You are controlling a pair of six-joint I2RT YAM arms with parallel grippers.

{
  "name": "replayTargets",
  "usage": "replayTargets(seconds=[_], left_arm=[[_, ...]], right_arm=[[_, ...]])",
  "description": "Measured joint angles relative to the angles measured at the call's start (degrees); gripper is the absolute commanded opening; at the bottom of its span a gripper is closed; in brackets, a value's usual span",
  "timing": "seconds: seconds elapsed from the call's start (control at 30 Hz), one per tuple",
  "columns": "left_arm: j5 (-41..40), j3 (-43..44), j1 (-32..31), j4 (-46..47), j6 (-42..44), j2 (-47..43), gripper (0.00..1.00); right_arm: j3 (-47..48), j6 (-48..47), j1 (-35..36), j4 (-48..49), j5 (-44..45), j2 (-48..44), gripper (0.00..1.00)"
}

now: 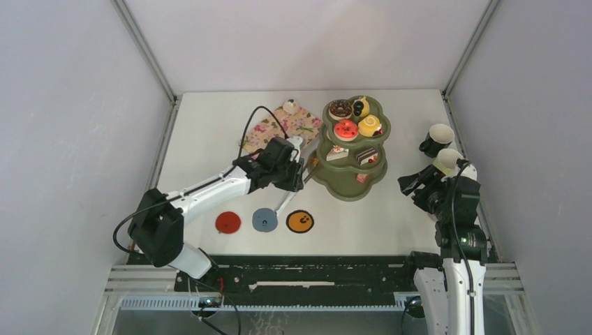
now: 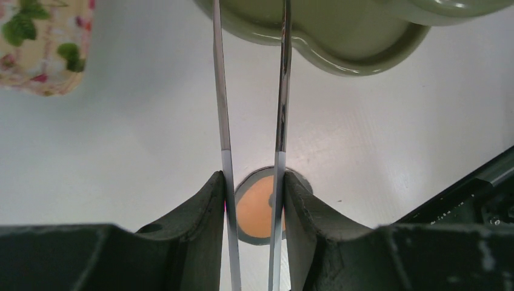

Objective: Serve the afternoon tea

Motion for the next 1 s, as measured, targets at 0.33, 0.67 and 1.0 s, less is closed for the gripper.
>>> replayTargets(seconds=[0.33, 0.67, 1.0], left_arm=[[0.1, 0.7, -2.6, 0.8, -0.2, 6.1, 0.39], [0.2, 2.4, -2.8, 0.3, -0.1, 6.7, 0.45], [0.4, 2.9, -2.8, -0.8, 0.2, 6.4, 0.47]], right_arm=[[-0.3, 0.0, 0.1, 0.0, -0.1, 0.0, 0.75], [-0.5, -0.2, 0.1, -0.1, -0.1, 0.0, 0.75], [-0.5, -0.2, 0.1, -0.1, -0.1, -0.1, 0.75]])
